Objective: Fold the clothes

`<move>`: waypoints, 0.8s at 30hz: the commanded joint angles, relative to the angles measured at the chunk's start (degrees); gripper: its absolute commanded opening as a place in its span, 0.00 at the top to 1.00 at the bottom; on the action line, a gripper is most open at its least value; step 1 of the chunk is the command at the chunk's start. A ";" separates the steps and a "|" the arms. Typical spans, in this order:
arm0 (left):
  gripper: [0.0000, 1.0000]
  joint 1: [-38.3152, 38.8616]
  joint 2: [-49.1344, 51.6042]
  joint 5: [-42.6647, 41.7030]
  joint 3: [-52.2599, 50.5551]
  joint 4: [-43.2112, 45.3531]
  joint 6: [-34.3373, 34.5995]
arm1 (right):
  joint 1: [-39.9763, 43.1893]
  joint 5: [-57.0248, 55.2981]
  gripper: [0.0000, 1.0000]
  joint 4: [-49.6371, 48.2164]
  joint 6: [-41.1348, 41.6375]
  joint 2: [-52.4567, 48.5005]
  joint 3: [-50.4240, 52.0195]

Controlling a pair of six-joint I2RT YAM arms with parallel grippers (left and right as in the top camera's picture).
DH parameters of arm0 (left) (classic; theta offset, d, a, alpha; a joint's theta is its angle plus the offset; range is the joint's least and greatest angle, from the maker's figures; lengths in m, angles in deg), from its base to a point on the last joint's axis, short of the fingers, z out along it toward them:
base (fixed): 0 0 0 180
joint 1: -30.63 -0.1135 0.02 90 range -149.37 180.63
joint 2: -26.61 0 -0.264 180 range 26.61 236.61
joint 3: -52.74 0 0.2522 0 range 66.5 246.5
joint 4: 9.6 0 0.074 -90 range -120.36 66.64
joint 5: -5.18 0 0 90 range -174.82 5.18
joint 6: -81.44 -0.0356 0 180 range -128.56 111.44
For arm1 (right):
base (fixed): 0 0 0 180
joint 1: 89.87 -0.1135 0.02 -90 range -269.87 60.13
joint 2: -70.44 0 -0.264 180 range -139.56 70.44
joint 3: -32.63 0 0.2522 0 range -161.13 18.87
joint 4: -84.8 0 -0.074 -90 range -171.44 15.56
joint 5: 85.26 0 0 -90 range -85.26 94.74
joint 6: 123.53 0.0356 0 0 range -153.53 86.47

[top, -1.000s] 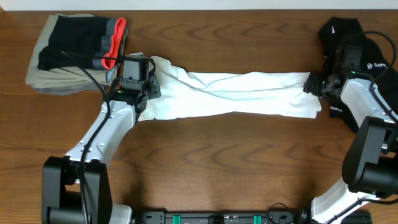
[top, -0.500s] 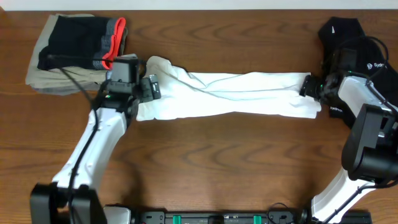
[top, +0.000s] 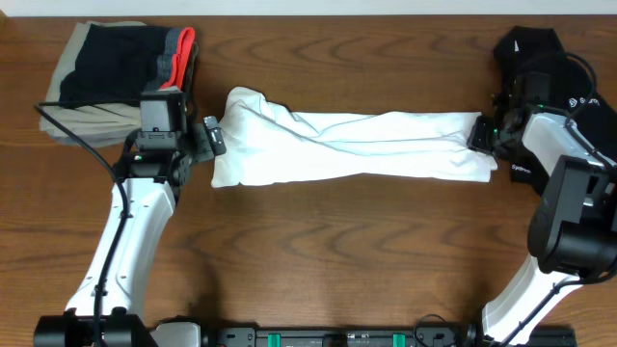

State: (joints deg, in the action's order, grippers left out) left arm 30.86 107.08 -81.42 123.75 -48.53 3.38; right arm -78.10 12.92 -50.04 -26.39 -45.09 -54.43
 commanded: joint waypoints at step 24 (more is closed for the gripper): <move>0.02 -6.49 -0.42 1.84 1.01 -0.55 -2.45 | 10.40 9.70 0.99 26.34 -10.43 -4.48 -24.44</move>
State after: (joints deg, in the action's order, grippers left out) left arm 24.71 107.08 -80.31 123.75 -48.90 2.95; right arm -68.00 20.99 -25.21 -33.13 -49.50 -75.61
